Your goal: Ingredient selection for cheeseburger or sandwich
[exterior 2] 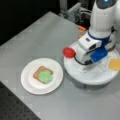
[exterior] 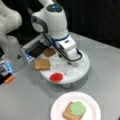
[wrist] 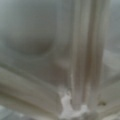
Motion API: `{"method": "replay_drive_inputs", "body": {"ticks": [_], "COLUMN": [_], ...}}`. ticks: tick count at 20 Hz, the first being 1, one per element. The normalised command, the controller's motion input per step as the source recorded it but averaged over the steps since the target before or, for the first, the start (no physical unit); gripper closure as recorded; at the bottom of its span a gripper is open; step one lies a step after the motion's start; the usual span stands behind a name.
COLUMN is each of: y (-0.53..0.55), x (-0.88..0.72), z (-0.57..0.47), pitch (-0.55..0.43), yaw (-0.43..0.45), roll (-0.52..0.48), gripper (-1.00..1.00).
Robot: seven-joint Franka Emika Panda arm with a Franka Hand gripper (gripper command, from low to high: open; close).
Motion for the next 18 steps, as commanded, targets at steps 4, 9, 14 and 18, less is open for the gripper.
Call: {"method": "replay_drive_inputs", "body": {"ticks": [4,9,14,18], "y": [0.27,0.33,0.27,-0.03], "x": [0.03,-0.07,-0.18,-0.05], "z": [0.17,0.33,0.50,0.23], "pitch": [0.096,0.120,0.113,0.093], "yaw": [0.021,-0.102,-0.236,-0.204], "roll": [0.051,0.030,-0.044,-0.038], "gripper": [-1.00,-1.00,-1.00,-1.00]}}
